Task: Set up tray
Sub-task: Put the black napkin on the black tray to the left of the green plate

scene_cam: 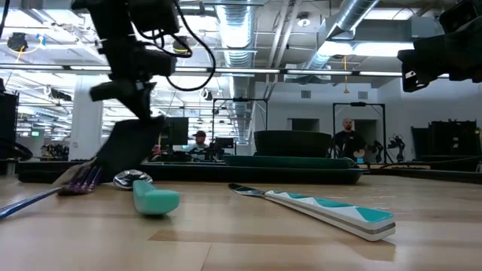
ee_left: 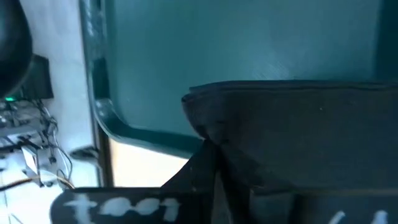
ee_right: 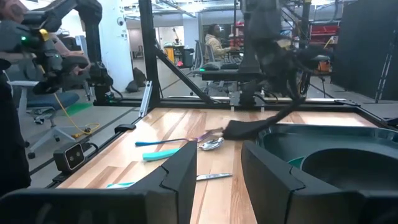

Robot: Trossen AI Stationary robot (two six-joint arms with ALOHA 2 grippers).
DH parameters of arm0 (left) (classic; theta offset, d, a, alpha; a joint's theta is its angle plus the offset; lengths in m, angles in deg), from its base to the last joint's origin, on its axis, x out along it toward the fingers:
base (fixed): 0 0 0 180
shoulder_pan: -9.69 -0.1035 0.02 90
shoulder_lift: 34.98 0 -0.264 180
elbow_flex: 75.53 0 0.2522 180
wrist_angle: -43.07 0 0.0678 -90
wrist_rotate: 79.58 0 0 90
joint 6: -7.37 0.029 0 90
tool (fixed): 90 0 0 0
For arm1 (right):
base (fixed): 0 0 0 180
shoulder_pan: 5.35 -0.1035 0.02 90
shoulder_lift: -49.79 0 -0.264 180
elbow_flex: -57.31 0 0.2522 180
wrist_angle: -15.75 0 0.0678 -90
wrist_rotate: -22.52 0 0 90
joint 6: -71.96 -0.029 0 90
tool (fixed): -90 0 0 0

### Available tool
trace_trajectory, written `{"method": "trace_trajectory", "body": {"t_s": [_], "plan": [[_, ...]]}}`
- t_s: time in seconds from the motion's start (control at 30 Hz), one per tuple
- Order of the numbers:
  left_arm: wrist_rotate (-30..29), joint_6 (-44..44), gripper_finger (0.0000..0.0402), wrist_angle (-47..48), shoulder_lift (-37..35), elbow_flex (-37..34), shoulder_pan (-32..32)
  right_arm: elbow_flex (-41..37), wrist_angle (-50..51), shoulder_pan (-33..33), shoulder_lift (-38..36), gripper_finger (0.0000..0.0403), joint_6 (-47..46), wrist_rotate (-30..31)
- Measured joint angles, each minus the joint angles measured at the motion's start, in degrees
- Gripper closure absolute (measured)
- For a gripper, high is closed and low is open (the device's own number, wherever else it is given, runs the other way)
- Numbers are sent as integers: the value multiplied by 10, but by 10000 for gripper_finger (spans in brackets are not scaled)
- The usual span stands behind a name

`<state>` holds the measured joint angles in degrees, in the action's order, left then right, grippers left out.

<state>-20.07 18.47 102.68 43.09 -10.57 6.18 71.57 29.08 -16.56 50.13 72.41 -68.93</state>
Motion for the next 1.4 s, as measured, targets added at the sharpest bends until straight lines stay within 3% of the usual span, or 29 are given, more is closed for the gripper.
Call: {"method": "trace_trajectory", "body": {"t_s": [0.33,0.6,0.9,1.4], "plan": [[-2,99,401,-140,0,0,-70,0,0,0,0,285,0,0],[-10,147,401,-197,36,1,-128,0,0,0,0,285,0,0],[-25,202,401,-265,96,1,-135,0,0,0,1,285,0,0],[-31,264,401,-315,112,4,-169,0,0,0,4,285,0,0]]}}
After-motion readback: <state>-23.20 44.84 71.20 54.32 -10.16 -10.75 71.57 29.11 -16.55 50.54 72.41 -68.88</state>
